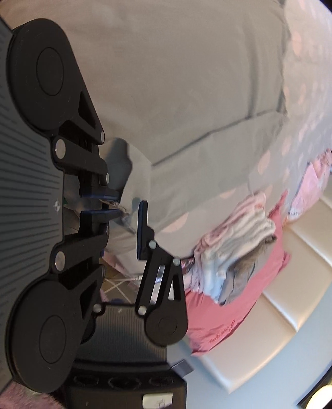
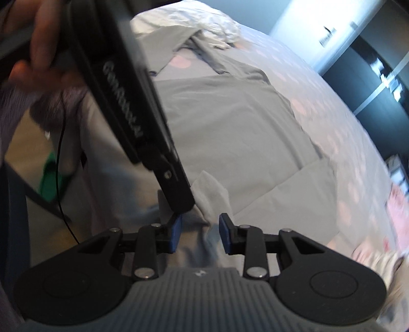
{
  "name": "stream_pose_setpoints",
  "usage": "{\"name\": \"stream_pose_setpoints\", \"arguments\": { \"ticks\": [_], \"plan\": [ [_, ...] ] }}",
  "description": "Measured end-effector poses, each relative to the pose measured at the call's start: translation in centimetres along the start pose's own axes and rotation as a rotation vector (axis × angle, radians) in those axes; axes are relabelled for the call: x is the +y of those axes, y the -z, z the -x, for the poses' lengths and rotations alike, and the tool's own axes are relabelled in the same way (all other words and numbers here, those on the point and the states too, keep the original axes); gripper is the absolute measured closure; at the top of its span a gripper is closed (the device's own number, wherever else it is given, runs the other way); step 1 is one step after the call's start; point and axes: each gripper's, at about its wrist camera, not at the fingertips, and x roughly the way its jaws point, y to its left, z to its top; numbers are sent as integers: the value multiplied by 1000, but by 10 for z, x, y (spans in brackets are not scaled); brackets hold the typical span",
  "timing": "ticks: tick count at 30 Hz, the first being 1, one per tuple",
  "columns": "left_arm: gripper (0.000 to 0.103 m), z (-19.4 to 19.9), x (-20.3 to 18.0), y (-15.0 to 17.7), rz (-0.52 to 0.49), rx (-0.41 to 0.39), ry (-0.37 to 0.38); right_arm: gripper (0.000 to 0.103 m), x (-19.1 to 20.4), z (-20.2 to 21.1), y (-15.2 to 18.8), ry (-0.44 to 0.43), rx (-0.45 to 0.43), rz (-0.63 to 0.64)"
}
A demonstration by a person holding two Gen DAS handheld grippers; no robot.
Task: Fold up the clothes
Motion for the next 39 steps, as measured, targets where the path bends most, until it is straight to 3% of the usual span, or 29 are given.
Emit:
{"name": "stream_pose_setpoints", "arguments": {
  "ticks": [2, 5, 9, 14, 21, 24, 31, 34, 37, 39],
  "plan": [
    [98, 5, -8, -1, -41, -3, 15, 70, 0, 1, 1, 2, 1, 43],
    [98, 14, -21, -3, -94, -4, 66, 96, 0, 6, 3, -13, 4, 87],
    [98, 29, -34, -8, -145, -32, 107, 97, -1, 27, 9, -61, 7, 136],
    [98, 33, -31, -18, -96, -63, 94, 97, -9, 55, 27, -153, 45, 164],
    [98, 0, -40, -13, -119, 57, 83, 98, -7, 78, 67, -253, 177, 195],
    [95, -8, -37, -10, -118, 96, 81, 98, -13, 69, 81, -285, 191, 134],
    [86, -29, -30, -5, -87, 167, -7, 96, -20, 23, 95, -339, 207, 10],
    [81, -35, -27, -6, -89, 196, -52, 89, -23, 20, 97, -352, 202, -54],
    [81, -39, -23, -9, -82, 216, -102, 76, -12, 34, 104, -372, 189, -101],
    [81, -40, -18, -15, -67, 211, -126, 74, -15, 38, 105, -365, 184, -127]
  ]
}}
